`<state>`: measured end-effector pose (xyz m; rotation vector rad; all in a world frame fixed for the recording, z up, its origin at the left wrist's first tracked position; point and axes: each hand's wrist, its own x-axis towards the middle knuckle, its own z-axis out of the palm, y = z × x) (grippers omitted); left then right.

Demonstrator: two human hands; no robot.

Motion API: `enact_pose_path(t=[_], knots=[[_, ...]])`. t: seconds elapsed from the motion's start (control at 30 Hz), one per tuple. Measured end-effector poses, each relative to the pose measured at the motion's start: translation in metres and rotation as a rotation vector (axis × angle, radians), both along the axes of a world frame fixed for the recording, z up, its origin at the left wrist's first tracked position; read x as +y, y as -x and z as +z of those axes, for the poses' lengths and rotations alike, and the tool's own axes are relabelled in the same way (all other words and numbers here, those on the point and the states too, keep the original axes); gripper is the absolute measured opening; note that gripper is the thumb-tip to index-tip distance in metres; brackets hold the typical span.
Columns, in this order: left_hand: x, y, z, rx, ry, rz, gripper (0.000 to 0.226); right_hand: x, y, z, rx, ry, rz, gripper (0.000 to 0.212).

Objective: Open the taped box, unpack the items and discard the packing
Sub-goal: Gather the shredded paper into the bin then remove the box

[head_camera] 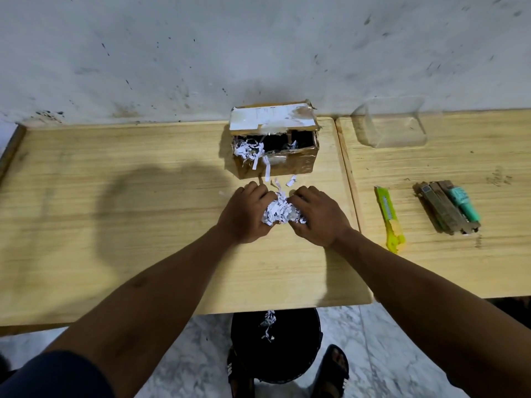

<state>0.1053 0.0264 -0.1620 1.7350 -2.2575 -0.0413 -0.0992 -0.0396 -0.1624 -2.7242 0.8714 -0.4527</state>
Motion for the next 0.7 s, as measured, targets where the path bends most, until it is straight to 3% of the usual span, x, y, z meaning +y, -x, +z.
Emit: enact_pose_path(t=[0.3,0.53,0.7], knots=[[0.018,0.012,0.0,0.19,0.046,-0.048,0.03,0.023,-0.001,0.006,-0.056,-0.074,-0.025,0.023],[0.075,0.044,0.021,0.338,-0.154,0.139,0.036,0.084,0.018,0.024,0.001,-0.231,-0.093,0.03],[0.144,0.082,0.04,0.409,-0.329,0.239,0.025,0.156,0.048,0.031,-0.042,-0.36,-0.167,0.023]])
